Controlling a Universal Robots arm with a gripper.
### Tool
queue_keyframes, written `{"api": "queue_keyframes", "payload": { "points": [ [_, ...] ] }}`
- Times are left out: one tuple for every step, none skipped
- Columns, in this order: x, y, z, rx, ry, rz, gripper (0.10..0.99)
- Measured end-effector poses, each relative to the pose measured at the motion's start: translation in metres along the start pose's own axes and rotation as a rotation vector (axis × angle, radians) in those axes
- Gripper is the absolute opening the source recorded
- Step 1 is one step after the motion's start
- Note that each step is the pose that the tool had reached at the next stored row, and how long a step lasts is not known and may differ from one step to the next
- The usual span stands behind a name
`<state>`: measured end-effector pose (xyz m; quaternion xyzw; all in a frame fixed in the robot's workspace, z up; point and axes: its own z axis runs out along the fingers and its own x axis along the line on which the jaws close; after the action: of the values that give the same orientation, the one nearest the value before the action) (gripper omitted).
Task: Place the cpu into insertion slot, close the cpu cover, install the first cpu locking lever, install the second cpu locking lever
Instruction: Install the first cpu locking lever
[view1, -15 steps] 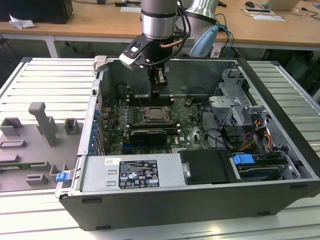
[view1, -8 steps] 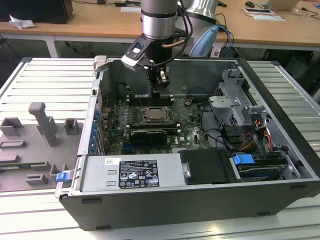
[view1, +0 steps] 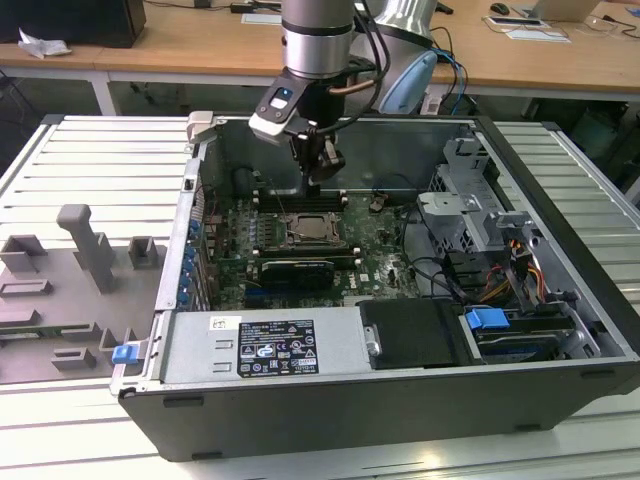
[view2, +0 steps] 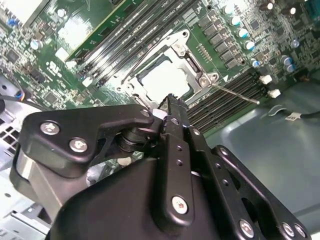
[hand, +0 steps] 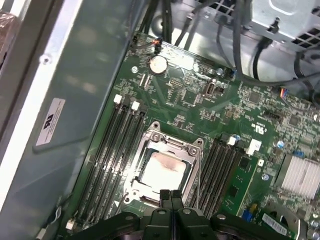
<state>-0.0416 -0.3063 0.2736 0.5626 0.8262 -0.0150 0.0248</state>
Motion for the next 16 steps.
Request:
{"api": "queue_keyframes", "payload": {
  "points": [
    [0.0000,0.0000,0.0000,-0.001,0.0001,-0.011,0.106],
    [0.0000,0.0000,0.0000,-0.001,0.0001,-0.022,0.106],
    [0.0000,0.0000,0.0000,-0.002,0.0002,-0.038,0.106],
    [0.0000,0.0000,0.0000,-0.003,0.0002,-0.049,0.106],
    [0.0000,0.0000,0.0000,-0.003,0.0002,-0.057,0.106],
    [0.0000,0.0000,0.0000,-0.004,0.0003,-0.072,0.106],
    [0.0000,0.0000,0.0000,-0.005,0.0003,-0.086,0.106],
    [0.0000,0.0000,0.0000,-0.005,0.0004,-0.095,0.106],
    [0.0000,0.0000,0.0000,-0.006,0.0004,-0.111,0.106],
    [0.0000,0.0000,0.0000,-0.007,0.0004,-0.127,0.106],
    [0.0000,0.0000,0.0000,-0.008,0.0005,-0.138,0.106],
    [0.0000,0.0000,0.0000,-0.009,0.0005,-0.148,0.106],
    [0.0000,0.0000,0.0000,-0.010,0.0006,-0.175,0.106],
    [0.0000,0.0000,0.0000,-0.012,0.0008,-0.214,0.106],
    [0.0000,0.0000,0.0000,-0.014,0.0008,-0.239,0.106],
    [0.0000,0.0000,0.0000,-0.015,0.0009,-0.263,0.106]
  ]
}}
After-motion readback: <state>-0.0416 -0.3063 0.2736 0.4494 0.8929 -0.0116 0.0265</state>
